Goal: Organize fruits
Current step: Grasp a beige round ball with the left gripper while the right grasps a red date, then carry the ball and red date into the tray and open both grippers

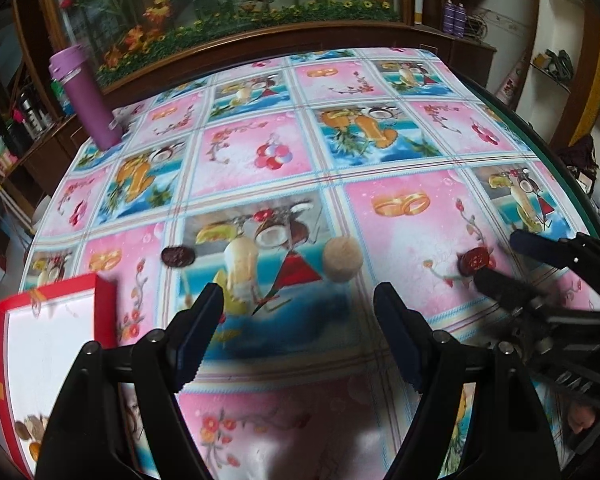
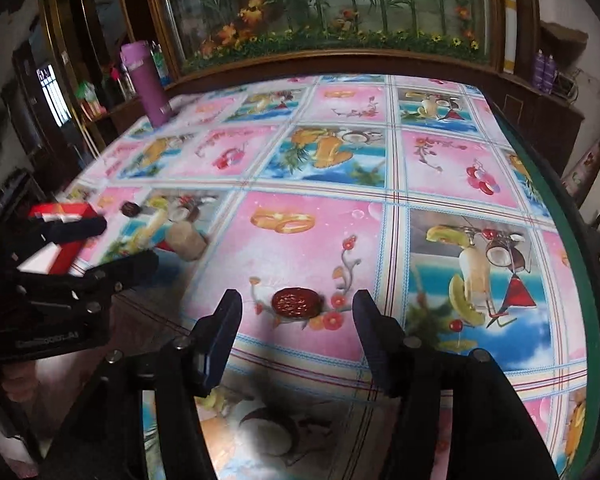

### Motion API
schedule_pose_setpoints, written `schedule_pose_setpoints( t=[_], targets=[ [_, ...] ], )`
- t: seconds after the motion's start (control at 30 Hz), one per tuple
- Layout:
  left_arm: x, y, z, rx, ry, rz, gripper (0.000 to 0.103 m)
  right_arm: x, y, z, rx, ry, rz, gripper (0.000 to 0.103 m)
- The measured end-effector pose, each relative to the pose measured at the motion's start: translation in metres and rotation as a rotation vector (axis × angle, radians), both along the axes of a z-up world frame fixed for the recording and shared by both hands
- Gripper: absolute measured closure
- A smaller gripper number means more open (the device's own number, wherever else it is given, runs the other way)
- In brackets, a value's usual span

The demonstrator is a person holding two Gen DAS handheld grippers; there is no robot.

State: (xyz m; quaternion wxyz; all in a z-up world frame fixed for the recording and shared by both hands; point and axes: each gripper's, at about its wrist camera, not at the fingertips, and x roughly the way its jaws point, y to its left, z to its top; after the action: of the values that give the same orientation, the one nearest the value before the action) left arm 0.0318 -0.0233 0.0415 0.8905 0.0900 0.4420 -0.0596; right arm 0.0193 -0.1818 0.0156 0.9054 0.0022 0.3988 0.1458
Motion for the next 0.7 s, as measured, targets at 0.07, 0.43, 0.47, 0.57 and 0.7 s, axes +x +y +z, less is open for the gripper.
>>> schedule_pose_setpoints(
  t=[0.07, 0.43, 0.47, 0.57, 0.7],
  targets=[
    [0.006, -0.002, -0.002, -0.017, 0.014, -0.009, 0.025, 0.005, 0.003, -0.004, -0.014, 0.017, 0.001, 0.060],
    [0.027, -0.007, -0.020, -0.076, 0.074, -0.009, 0.028, 0.006, 0.006, -0.012, -0.016, 0.035, -0.004, 0.075],
    [0.027, -0.008, -0.022, -0.082, 0.077, -0.011, 0.034, 0.006, 0.005, -0.012, -0.013, 0.036, -0.005, 0.075],
    [0.030, -0.009, -0.026, -0.109, 0.093, -0.020, 0.046, 0.005, 0.006, -0.012, -0.009, 0.035, -0.005, 0.075],
    [0.034, -0.009, -0.028, -0.119, 0.084, -0.010, 0.055, 0.005, 0.005, -0.013, 0.004, 0.039, -0.006, 0.075]
  ],
)
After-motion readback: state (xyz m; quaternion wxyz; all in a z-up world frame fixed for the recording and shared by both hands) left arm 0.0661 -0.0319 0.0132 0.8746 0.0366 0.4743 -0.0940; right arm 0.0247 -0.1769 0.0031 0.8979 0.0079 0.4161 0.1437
